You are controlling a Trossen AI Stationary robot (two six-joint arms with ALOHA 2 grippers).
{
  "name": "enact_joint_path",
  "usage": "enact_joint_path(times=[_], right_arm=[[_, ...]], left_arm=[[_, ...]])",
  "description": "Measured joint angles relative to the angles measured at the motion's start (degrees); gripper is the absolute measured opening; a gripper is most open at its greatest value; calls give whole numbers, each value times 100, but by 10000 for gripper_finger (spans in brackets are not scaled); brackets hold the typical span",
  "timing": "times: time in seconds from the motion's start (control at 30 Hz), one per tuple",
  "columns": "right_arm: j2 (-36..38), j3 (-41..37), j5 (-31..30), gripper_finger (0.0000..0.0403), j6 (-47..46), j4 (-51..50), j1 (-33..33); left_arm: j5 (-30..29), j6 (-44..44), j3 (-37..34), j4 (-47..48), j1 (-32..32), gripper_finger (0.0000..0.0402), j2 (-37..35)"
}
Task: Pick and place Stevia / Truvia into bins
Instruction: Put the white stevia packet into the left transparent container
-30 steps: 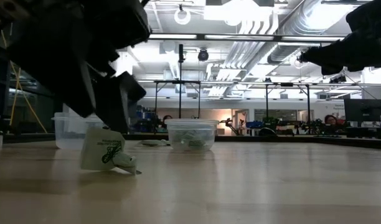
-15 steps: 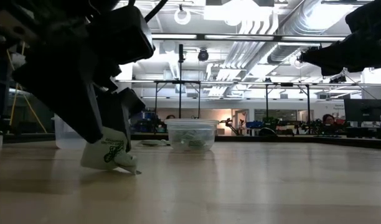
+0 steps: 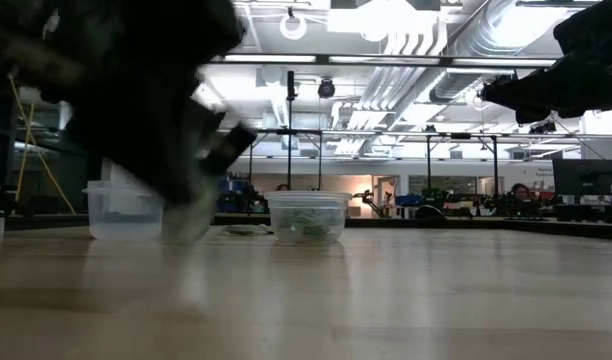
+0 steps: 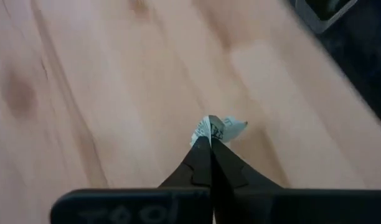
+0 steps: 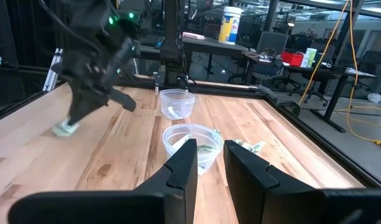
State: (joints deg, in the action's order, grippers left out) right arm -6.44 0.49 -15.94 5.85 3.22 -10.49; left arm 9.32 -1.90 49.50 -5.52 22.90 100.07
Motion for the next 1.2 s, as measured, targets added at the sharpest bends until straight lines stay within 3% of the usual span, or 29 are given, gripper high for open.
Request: enact_joint_path(times=[0.13,0.4,0.63,0.77,1.0,1.2], right_arm=[[0,0,1,71,0,0,0],[-11,0,4,71,4,0,1],[-76,0,4,71,12,0,0],[-76,0,4,71,17,0,-1],[-76,0,4,71,17,0,-1],[-76,0,4,71,17,0,0]], left_arm=[[-280,279,462,689,-2,35,-210],[-2026,-353,2143,5231,-1,24,-450],[-2786,-1373,2776,7835,-186,23,-450],[-2950,-1660,2779,8417,-400,23,-443],[-3070,-1653,2625,8634,-969,23,-445],[-2760,-1528,2086,8540,-1383,28,-443]])
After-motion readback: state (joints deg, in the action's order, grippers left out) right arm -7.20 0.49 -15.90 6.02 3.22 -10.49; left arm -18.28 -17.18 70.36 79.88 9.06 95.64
